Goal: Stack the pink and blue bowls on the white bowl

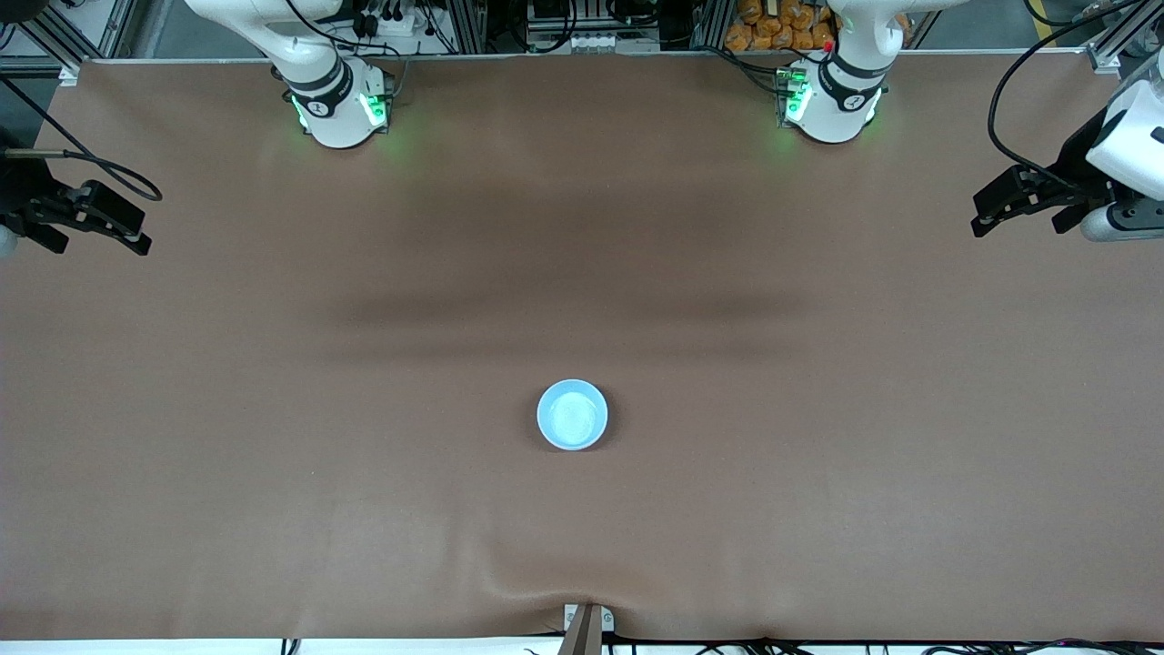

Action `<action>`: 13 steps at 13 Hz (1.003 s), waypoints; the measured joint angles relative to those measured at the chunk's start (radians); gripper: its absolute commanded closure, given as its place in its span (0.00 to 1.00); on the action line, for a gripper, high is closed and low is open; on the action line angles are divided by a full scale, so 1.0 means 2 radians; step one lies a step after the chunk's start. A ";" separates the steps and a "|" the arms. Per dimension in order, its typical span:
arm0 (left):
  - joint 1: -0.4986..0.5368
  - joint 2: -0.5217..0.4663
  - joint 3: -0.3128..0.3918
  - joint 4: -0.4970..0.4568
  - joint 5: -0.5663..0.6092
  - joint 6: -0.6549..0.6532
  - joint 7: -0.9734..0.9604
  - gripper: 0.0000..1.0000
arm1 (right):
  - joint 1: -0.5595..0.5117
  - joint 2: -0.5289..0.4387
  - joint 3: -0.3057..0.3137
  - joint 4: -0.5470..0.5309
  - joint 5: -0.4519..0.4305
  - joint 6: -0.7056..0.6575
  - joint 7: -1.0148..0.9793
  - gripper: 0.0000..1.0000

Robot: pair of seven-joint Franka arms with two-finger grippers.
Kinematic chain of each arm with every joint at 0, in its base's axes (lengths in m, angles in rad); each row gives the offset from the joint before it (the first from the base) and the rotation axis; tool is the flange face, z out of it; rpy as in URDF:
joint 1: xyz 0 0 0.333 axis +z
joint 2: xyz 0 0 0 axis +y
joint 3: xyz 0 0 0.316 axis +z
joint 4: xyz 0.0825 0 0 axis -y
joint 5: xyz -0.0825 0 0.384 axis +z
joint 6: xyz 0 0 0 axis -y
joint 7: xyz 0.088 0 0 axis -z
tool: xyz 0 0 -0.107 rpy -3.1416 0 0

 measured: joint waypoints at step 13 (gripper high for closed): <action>0.001 -0.002 0.002 0.011 0.000 0.001 0.000 0.00 | 0.000 0.000 0.002 0.000 0.000 -0.002 0.000 0.00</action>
